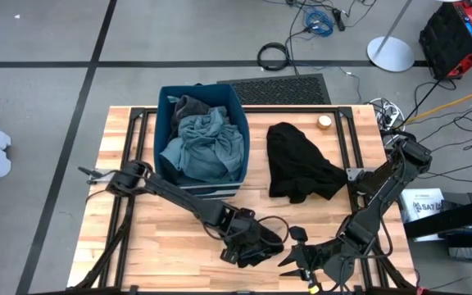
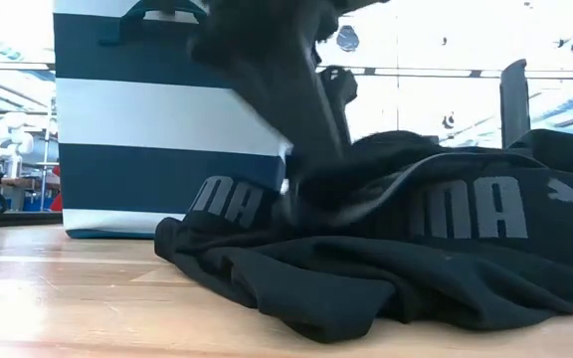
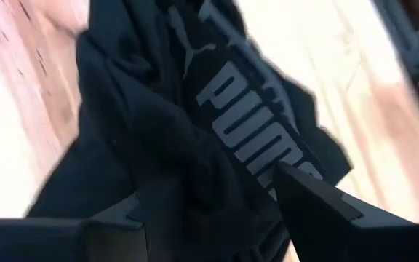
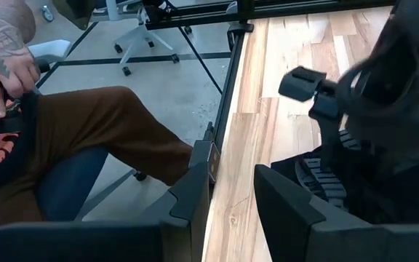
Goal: Sort clothes
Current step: Put the black boxer into the blue laundry organizer
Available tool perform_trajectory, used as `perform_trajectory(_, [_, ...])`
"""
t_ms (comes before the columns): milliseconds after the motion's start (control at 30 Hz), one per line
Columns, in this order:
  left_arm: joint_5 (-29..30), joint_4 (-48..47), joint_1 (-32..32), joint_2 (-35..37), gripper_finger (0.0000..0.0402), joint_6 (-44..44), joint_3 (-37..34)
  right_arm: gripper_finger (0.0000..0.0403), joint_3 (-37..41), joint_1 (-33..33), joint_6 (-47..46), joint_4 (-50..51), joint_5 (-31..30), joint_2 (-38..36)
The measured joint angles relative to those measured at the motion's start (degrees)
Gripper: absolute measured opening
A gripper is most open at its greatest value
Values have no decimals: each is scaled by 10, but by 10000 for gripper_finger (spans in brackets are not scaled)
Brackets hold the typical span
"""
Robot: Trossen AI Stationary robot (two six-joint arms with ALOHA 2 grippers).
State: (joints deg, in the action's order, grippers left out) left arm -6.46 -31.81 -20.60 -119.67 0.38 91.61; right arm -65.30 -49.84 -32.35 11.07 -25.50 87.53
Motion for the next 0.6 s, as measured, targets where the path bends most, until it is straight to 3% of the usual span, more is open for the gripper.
perform_trajectory(133, [12, -6, -7, -30, 216, 6, 0, 100, 0, 0, -2, 0, 0, 0])
perform_trajectory(300, [86, -4, -19, -57, 216, 33, 2, 100, 0, 0, -2, 0, 0, 0])
perform_trajectory(600, [89, 17, -20, -69, 216, 3, 2, 100, 0, 0, -2, 3, 0, 0])
